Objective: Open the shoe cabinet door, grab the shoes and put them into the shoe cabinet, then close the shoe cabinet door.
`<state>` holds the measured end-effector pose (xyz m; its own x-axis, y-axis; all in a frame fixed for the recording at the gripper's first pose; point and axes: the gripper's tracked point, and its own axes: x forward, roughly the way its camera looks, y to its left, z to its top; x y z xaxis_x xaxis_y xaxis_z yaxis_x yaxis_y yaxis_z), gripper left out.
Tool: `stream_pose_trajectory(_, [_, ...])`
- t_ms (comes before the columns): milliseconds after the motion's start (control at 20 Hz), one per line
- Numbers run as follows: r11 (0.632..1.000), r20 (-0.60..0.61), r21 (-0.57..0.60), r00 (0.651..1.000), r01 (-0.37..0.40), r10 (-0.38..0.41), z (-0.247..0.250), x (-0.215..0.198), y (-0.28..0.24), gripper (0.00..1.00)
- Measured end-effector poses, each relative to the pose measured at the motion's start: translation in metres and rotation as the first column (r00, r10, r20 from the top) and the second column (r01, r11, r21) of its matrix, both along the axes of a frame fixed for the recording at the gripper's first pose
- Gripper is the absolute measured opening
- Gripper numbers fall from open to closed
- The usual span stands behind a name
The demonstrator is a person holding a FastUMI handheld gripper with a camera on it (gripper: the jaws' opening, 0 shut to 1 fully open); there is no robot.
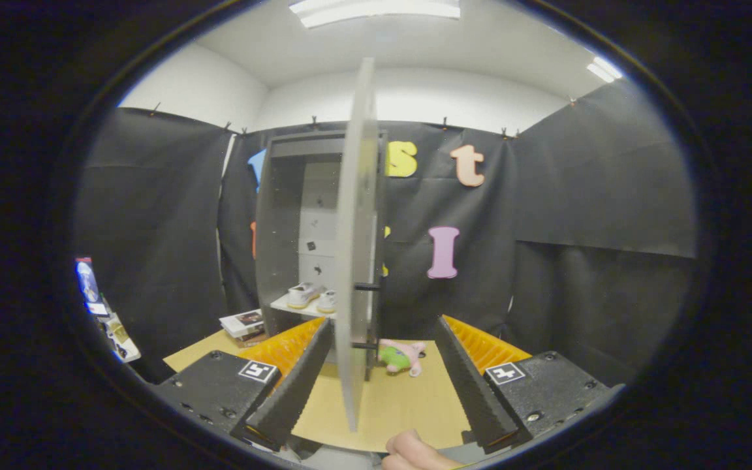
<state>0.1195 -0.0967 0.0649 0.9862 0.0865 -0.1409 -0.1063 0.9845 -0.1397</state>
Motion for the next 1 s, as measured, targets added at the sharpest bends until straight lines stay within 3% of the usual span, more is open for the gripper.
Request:
stream_pose_trajectory(250, [0.996,0.023,0.035,0.996,0.082,-0.083,0.020,0.066,-0.079,1.00])
stream_pose_trajectory(400, [0.995,0.043,0.035,0.995,0.090,-0.091,0.022,0.100,-0.128,1.00])
stream_pose_trajectory(550, [1.000,0.047,-0.026,0.999,0.005,-0.004,0.016,0.132,-0.146,1.00])
stream_pose_trajectory(650, [0.999,0.065,-0.048,0.998,-0.010,0.013,0.012,0.152,-0.159,1.00])
stream_pose_trajectory(800, [0.996,0.036,0.047,0.996,-0.082,0.080,-0.004,0.169,-0.146,1.00])
stream_pose_trajectory(1000, [0.991,0.021,0.066,0.993,-0.115,0.114,-0.007,0.173,-0.122,1.00])
